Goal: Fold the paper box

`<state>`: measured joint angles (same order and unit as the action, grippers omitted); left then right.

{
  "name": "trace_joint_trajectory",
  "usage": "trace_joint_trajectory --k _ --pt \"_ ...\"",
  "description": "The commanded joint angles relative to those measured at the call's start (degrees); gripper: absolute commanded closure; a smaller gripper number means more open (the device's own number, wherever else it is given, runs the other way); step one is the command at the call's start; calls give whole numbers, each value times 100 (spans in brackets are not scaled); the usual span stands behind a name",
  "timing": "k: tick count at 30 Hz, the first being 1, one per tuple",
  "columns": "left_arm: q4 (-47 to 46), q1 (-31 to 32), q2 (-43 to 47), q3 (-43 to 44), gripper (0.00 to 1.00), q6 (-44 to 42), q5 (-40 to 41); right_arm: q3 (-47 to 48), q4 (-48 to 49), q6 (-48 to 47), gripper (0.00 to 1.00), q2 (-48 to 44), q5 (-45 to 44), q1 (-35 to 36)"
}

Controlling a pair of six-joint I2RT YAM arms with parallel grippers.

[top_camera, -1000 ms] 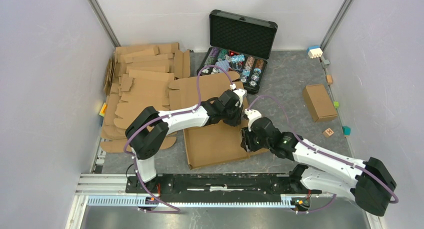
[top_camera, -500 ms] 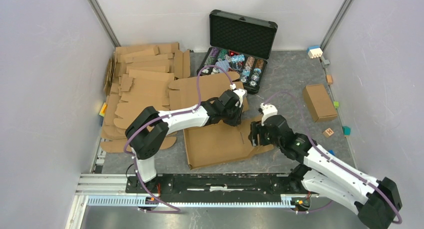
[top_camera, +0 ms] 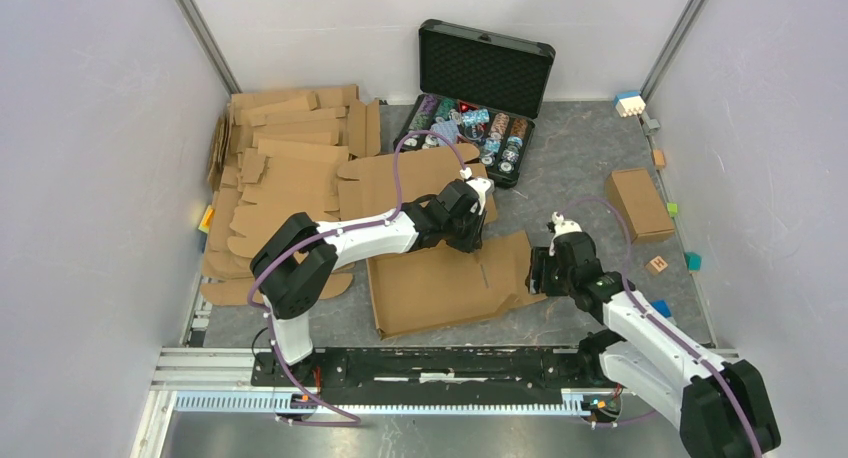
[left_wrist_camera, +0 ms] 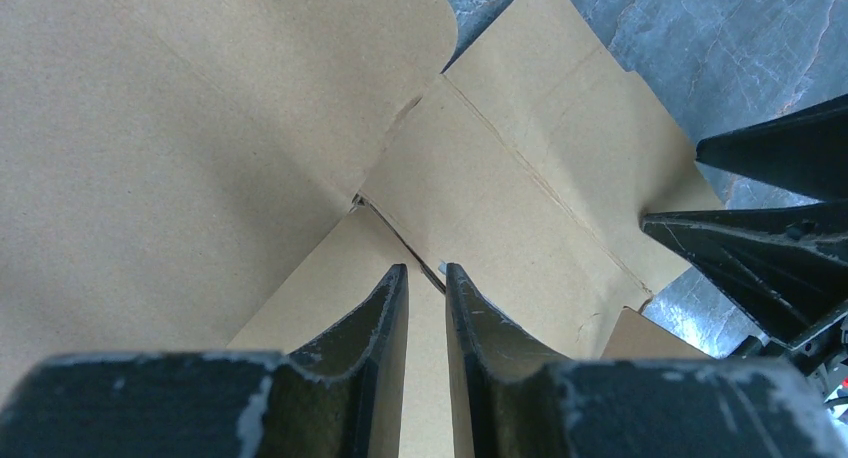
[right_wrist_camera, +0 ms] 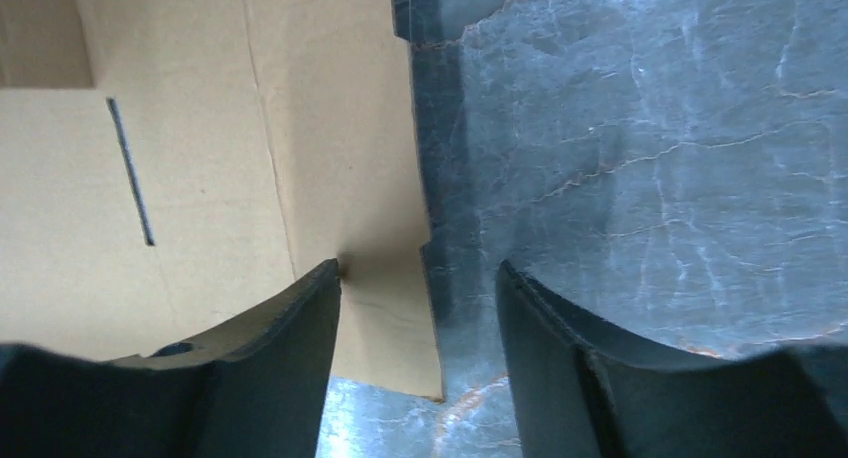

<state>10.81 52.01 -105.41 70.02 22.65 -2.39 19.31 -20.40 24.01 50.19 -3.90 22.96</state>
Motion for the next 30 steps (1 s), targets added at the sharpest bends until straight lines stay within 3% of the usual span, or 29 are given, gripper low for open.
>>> trace_joint_trajectory --k 1,6,9,15,18,30 --pt "308 15 -121 74 74 -95 155 -11 525 -53 44 -47 1372 -235" --pt "325 19 -116 82 74 -95 149 169 453 -94 78 -203 1976 -239" --pt "323 20 -145 82 74 -95 148 310 271 -202 89 -282 2089 -241" --pt "325 28 -216 116 74 -87 95 515 229 -214 90 -416 2447 -241" --pt "325 29 -230 124 74 -78 91 619 286 -128 100 -425 2599 -234" --pt "321 49 -231 135 74 -58 11 985 617 127 100 -281 3159 -235"
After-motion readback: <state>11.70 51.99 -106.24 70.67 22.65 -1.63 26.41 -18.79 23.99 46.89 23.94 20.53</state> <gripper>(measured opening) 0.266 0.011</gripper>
